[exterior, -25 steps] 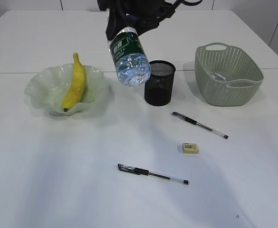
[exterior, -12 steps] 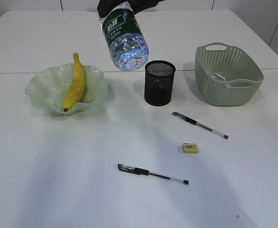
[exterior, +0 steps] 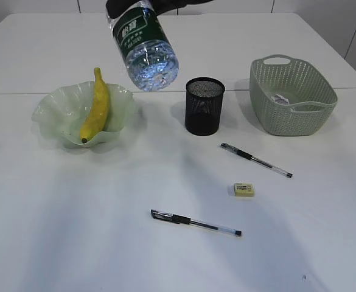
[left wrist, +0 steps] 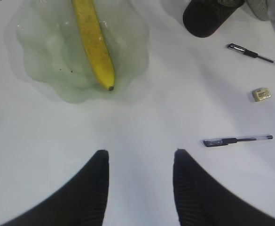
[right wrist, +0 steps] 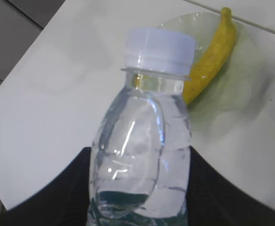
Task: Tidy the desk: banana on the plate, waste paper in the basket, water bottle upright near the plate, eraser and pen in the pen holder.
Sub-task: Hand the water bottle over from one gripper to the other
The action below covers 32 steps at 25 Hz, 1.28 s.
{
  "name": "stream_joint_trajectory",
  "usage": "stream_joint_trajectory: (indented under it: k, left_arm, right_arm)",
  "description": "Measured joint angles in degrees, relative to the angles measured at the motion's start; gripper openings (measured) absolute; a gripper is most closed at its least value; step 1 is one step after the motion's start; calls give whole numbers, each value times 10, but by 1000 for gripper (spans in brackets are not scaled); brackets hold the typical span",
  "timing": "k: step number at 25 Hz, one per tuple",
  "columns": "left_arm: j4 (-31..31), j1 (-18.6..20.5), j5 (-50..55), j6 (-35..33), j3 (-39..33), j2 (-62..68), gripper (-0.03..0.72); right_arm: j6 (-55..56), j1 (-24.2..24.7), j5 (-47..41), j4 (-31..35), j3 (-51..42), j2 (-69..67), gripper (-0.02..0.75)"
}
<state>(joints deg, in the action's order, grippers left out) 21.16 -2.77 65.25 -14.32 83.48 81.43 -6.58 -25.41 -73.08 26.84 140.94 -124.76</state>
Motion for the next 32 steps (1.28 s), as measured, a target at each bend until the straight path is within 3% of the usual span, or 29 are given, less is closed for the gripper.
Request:
stream_joint_trajectory:
  k: [24,32]
  left_arm:
    - [41,0,-134,-17,0,-49,319]
    - [43,0,-270,-19,-121,-117,319]
  right_arm:
    - [-66,0,0,27,0,21,378]
    - [-78,0,0,46,0,21,378]
